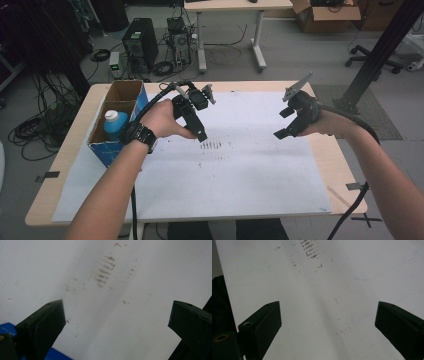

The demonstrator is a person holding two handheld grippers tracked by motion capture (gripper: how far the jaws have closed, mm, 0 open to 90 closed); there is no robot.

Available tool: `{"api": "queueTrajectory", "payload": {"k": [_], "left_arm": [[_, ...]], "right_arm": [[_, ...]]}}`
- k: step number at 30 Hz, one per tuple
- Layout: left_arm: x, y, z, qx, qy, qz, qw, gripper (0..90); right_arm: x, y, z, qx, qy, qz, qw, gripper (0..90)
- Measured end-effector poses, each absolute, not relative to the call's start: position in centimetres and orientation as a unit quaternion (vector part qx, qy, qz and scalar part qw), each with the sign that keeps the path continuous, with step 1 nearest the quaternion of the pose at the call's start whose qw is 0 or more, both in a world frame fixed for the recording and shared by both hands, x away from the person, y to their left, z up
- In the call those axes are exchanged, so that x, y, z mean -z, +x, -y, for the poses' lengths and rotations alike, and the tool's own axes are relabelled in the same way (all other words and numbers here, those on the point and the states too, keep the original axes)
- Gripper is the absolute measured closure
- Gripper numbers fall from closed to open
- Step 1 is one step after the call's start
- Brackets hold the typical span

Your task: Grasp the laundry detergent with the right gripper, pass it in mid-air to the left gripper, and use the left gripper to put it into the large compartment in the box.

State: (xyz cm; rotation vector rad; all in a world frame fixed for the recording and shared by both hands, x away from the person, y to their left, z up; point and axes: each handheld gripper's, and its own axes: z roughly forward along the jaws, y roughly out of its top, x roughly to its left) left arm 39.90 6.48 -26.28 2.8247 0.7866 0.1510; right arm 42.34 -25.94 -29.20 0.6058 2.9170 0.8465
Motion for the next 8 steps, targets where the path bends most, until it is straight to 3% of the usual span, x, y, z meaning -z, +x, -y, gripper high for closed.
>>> {"api": "queueTrajectory", "payload": {"k": [8], "left_arm": [[26.15,39.81,-6.59,-0.051,0.957,-0.267,0.104,1.3]], "right_arm": [[29.13,42.29,25.8,-0.273,0.195,-0.942,0.023,6.5]]}}
